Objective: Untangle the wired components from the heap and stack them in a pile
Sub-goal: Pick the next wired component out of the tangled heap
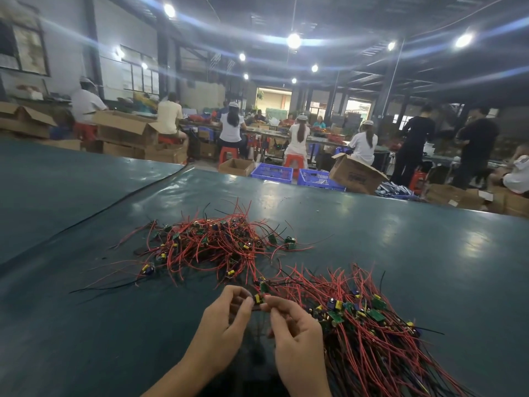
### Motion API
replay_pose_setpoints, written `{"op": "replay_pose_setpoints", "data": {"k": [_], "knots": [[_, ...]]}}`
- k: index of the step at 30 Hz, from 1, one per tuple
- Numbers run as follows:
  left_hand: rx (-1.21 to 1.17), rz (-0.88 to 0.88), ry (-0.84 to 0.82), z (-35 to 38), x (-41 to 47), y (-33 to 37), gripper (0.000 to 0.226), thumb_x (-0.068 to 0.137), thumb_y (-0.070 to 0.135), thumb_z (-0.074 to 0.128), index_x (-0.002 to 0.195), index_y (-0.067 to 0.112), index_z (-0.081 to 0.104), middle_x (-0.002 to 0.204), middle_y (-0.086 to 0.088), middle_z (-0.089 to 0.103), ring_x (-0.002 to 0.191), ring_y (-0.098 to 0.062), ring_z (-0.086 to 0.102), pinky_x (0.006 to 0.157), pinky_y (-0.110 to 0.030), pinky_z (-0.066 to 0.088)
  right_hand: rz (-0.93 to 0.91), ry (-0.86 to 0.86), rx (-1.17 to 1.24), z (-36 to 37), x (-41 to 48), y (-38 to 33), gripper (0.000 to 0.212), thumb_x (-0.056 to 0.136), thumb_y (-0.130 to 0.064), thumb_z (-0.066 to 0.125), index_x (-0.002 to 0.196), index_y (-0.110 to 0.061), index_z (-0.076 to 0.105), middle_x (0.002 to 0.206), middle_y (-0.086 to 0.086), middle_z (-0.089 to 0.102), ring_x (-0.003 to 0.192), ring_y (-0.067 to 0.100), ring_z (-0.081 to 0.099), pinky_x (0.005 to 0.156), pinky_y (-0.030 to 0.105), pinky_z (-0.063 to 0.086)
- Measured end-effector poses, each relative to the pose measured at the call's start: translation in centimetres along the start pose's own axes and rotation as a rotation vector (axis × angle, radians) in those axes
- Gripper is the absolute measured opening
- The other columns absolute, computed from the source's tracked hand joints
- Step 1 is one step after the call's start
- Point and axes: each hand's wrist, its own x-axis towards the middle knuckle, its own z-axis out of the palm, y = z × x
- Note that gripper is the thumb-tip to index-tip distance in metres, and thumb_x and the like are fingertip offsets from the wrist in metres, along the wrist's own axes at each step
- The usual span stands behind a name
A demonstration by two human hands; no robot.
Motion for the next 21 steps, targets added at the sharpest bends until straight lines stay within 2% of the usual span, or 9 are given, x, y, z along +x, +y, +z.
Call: {"op": "replay_pose_setpoints", "data": {"k": [3,6,9,11,13,15,21], "knots": [[-0.039,-0.136,-0.059,-0.1,0.2,-0.5,0.012,0.099,0.023,0.052,0.093,0.022,0.062,0.083,-0.008,0.068,0.074,-0.020,0.064,0.065,-0.029,0.047,-0.069,0.014,0.019,0.1,-0.2,0.1,0.031,0.094,0.000,0.056,0.101,-0.026,0.071,0.091,-0.007,0.074,0.058,0.006,0.058,0.060,0.021,0.051],[-0.209,-0.250,-0.100,0.1,0.6,-0.3,0.009,0.097,0.019,0.055,0.104,0.017,0.060,0.100,-0.004,0.072,0.075,-0.019,0.070,0.062,-0.025,0.052,-0.093,-0.003,0.057,0.1,-0.3,0.0,0.033,0.094,0.002,0.056,0.105,-0.026,0.070,0.091,-0.004,0.074,0.058,0.005,0.057,0.059,0.021,0.050],[-0.622,-0.501,-0.117,0.2,1.1,0.5,0.026,0.093,0.028,0.055,0.101,0.006,0.066,0.092,-0.012,0.074,0.067,-0.026,0.069,0.057,-0.031,0.054,-0.081,-0.077,0.099,0.1,-0.5,-0.3,0.034,0.091,0.009,0.056,0.104,-0.019,0.070,0.087,0.000,0.074,0.058,0.005,0.060,0.055,0.018,0.048],[-0.825,-0.620,-0.120,-0.1,1.4,0.7,0.038,0.084,0.038,0.057,0.098,0.004,0.069,0.094,-0.019,0.073,0.074,-0.032,0.071,0.061,-0.036,0.058,-0.072,-0.138,0.066,0.2,-0.7,-0.5,0.036,0.089,0.011,0.057,0.102,-0.020,0.070,0.086,0.003,0.075,0.061,0.005,0.061,0.056,0.019,0.047],[-0.883,-0.618,-0.084,-0.5,1.5,0.6,0.041,0.079,0.035,0.061,0.105,0.004,0.067,0.095,-0.019,0.074,0.076,-0.032,0.072,0.059,-0.035,0.060,-0.060,-0.187,0.018,0.3,-0.9,-0.6,0.037,0.088,0.009,0.057,0.103,-0.023,0.070,0.082,0.002,0.074,0.062,0.006,0.061,0.058,0.021,0.047],[-0.849,-0.575,-0.008,-0.7,1.6,0.3,0.042,0.076,0.031,0.064,0.108,0.004,0.066,0.089,-0.015,0.074,0.070,-0.027,0.071,0.054,-0.031,0.056,-0.034,-0.198,-0.012,0.3,-0.9,-0.6,0.036,0.088,0.007,0.057,0.103,-0.024,0.069,0.078,0.001,0.073,0.059,0.004,0.059,0.057,0.019,0.045],[-0.682,-0.450,0.083,-1.2,1.8,0.1,0.021,0.094,0.020,0.057,0.109,0.011,0.068,0.094,-0.010,0.075,0.075,-0.019,0.072,0.059,-0.025,0.053,0.020,-0.197,-0.043,0.1,-0.8,-0.4,0.029,0.092,0.002,0.055,0.092,-0.022,0.072,0.060,-0.002,0.067,0.050,0.004,0.050,0.052,0.016,0.038]]}}
